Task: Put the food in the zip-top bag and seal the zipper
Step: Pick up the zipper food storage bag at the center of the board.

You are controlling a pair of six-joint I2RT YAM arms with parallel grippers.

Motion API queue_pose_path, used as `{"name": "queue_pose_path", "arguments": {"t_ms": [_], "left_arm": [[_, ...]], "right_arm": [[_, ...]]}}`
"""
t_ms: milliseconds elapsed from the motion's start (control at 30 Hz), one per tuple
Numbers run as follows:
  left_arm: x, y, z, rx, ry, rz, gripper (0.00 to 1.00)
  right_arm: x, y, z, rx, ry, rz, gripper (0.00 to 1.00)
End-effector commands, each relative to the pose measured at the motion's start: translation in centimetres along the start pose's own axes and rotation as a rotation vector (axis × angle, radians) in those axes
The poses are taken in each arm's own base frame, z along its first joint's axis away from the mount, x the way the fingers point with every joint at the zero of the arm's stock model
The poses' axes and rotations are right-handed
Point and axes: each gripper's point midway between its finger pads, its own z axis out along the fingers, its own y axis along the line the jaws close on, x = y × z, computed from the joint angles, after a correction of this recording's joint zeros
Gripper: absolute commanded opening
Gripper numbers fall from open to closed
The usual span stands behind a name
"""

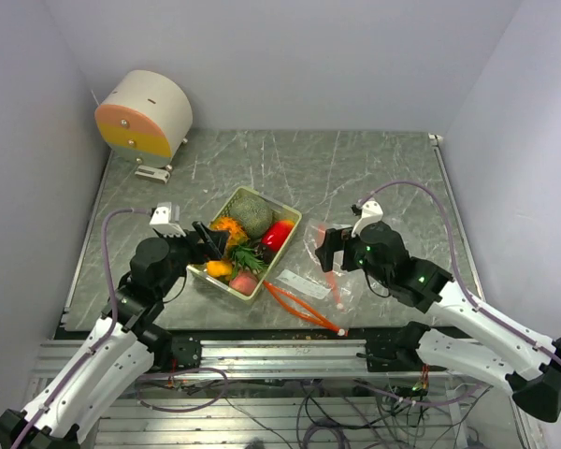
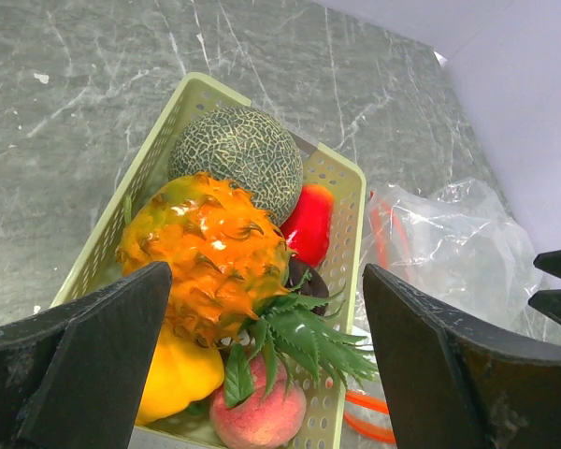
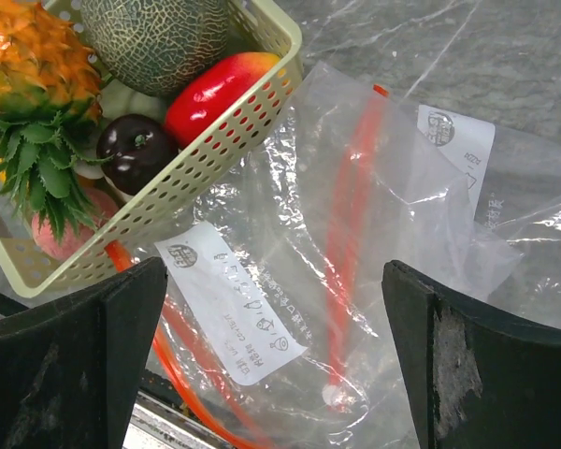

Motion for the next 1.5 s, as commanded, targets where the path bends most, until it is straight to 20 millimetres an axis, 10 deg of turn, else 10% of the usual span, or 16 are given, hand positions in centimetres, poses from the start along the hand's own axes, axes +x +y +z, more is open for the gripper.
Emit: {"name": "queue_pose_path", "arguments": {"t_ms": [0, 500, 1033, 1467], "left_arm": [[-1.2, -0.4, -0.5, -0.001, -0.037, -0.003, 0.95], [-1.0, 0.3, -0.4, -0.034, -0.03, -0.005, 0.95], [-0.7, 0.5, -0.3, -0.045, -0.02, 0.0, 0.95], [-1.0, 0.5, -0.8, -0.049, -0.029, -0.014, 0.95]], "right_arm": [[-0.5, -0.6, -0.4, 0.025, -0.021, -0.017, 1.0], [-0.7, 2.8, -1.9, -0.202, -0.082, -0.081, 0.97], [8.5, 8.9, -3.1, -0.241, 0.116, -0.329, 0.89], [10.8, 6.3, -1.7, 0.048, 0.093, -0.411, 0.74]]}}
